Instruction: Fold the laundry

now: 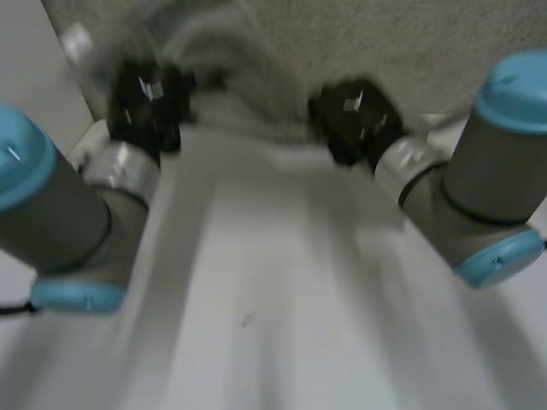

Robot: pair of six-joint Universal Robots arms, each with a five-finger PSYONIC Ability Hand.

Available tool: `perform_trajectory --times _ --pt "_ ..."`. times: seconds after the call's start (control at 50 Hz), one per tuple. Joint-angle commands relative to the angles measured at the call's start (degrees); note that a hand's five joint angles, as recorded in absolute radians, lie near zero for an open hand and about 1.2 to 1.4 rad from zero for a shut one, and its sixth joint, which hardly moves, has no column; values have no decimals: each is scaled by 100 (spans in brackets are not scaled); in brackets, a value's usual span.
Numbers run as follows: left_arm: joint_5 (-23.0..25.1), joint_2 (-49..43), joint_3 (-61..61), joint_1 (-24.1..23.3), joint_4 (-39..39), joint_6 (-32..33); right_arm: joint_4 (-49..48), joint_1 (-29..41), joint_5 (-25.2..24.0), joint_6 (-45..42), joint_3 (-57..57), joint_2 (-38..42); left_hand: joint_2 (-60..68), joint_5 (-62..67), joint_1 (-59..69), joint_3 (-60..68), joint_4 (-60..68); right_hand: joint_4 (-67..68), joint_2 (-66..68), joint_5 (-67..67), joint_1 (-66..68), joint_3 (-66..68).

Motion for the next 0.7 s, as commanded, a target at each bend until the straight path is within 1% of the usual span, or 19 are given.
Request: perform_trajectory --times 0.02,0.04,0.16,0.18,0.2,0.24,0.28,0.3,0.34,0.38,0.42,0.48,0.52,0.54,0.58,0.6,0.64,0.66,0.7 --pt "21 -514 -1512 3 -193 81 940 12 -231 -539 591 835 1038 1113 1326 1035 1023 1166 1292 1389 2536 1207" --pt "21 -514 -1515 3 -194 81 942 12 -231 -540 591 837 1038 1113 1326 1035 1023 1166 1292 1389 2536 1207" --pt "21 -409 -2042 -85 -835 142 1724 -23 -222 -575 644 880 1038 1113 1326 1035 1023 1166 1292 1389 2536 1207" --pt "21 -313 -2129 -181 -1053 134 1872 -23 -231 -558 653 846 1038 1113 1326 1035 1023 1166 1292 1389 2536 1207" --pt "21 -312 -2130 -181 -1055 134 1874 -23 -231 -558 653 845 1038 1113 1326 1035 1023 1166 1292 1389 2536 1207" --pt "30 -68 -2314 -400 -1431 125 2145 -23 -257 -505 697 758 1038 1113 1326 1035 1023 1166 1292 1389 2536 1207" --pt "30 38 -2384 -480 -1555 107 2233 -14 -240 -496 714 723 1038 1113 1326 1035 1023 1006 1131 1228 2376 1046" --pt "38 144 -2463 -515 -1617 90 2304 -14 -222 -496 723 705 1038 1113 1326 1035 1023 -128 -3 94 1242 -88" --pt "30 372 -2569 -542 -1626 98 2348 -31 -152 -488 741 678 1038 1113 1326 1035 1023 -5530 -5405 -5308 -4160 -5489" --pt "30 460 -2561 -533 -1635 99 2348 -32 -47 -435 732 652 1038 1113 1326 1035 1023 -5834 -5708 -5611 -4464 -5793" --pt "30 627 -2499 -516 -1635 116 2348 -40 172 -295 732 495 1038 1113 1326 1035 1023 -5834 -5708 -5611 -4464 -5793" --pt "30 864 -2359 -498 -1626 134 2296 -14 305 -118 776 300 1038 1113 1326 1035 1023 -5834 -5708 -5611 -4464 -5793" --pt "30 1024 -2209 -498 -1635 134 2165 -40 437 407 951 -67 1038 1113 1326 1035 1023 -5834 -5708 -5611 -4464 -5793" --pt "38 1206 -1991 -515 -1635 134 2164 -40 437 409 952 -69 1038 1113 1326 1035 1023 -5834 -5708 -5611 -4464 -5793" --pt "30 1330 -1798 -533 -1635 142 2041 -14 385 864 1127 -540 1038 1113 1326 1035 1023 -5834 -5708 -5611 -4464 -5793" --pt "30 1453 -1570 -533 -1652 134 2041 -14 385 866 1127 -543 1038 1113 1326 1035 1023 -5834 -5708 -5611 -4464 -5793" --pt "21 1586 -1191 -542 -1688 125 1953 30 332 1338 1373 -1104 1038 1113 1326 1035 1023 -5825 -5700 -5603 -4455 -5785" --pt "21 1586 -1189 -542 -1688 125 1953 30 332 1341 1374 -1106 1038 1113 1326 1035 1023 -5825 -5700 -5603 -4455 -5785" --pt "21 1647 -857 -559 -1828 125 1804 152 174 1830 1514 -1264 1038 1113 1326 1035 1023 -5809 -5683 -5586 -4438 -5768"
